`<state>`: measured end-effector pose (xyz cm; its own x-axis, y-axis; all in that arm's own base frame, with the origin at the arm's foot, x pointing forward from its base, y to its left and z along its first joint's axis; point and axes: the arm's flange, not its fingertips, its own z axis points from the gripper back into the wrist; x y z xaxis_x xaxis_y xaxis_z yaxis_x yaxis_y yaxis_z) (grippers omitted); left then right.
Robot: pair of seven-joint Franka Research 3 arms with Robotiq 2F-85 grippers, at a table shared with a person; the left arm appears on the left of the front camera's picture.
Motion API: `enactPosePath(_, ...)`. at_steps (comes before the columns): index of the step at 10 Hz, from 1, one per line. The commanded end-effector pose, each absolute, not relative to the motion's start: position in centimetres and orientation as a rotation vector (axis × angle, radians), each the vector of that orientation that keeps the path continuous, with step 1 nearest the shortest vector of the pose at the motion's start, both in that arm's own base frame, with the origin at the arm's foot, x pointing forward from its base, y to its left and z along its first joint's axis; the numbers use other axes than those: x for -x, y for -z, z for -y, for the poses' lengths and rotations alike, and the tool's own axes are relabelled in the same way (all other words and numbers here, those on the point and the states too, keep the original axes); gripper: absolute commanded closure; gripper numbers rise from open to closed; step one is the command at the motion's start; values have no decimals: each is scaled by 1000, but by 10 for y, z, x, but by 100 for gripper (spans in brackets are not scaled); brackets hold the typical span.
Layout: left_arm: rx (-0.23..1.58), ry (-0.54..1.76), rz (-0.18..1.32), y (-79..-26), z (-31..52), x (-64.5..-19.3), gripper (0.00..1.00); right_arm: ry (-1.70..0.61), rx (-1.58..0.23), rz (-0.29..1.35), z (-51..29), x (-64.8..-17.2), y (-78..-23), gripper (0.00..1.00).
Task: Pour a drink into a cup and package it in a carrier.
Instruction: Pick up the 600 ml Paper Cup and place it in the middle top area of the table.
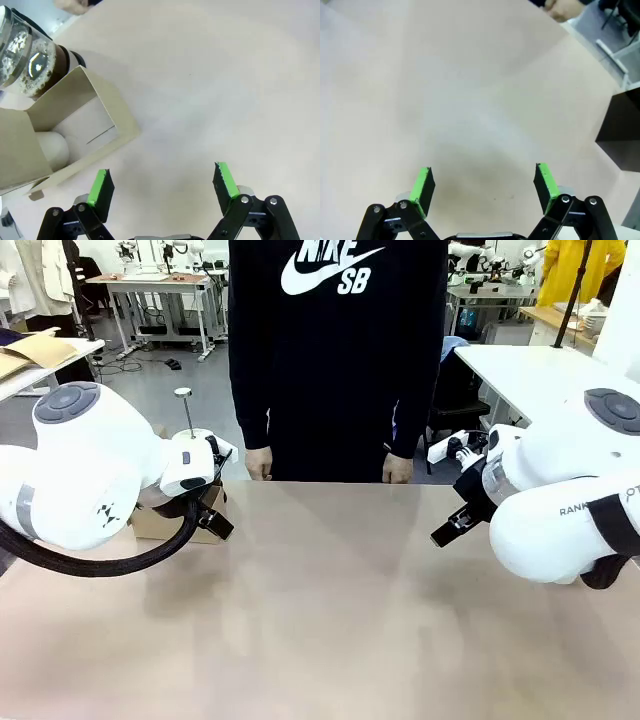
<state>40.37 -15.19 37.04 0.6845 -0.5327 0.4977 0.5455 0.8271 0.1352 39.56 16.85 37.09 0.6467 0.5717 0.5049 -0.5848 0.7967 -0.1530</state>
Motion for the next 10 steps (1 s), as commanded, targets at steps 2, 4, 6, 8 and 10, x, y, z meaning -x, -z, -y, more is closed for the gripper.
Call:
enactPosePath(2, 24, 604, 550, -370, 152, -404, 0, -658, -25, 566, -169, -396, -371, 0)
enactPosePath(4, 24, 604, 550, -370, 152, -404, 0, -658, -25, 566, -169, -396, -371, 0)
enactPosePath(6, 24, 604, 550, -370, 152, -404, 0, -658, -25, 566, -169, -396, -371, 0)
enactPosePath(8, 24, 604, 550, -370, 152, -404, 0, -656, 24, 576, -170, -412, -398, 0)
enactPosePath(10, 24, 604, 550, -370, 152, -404, 0, -651, -29, 556, -155, -454, -474, 0)
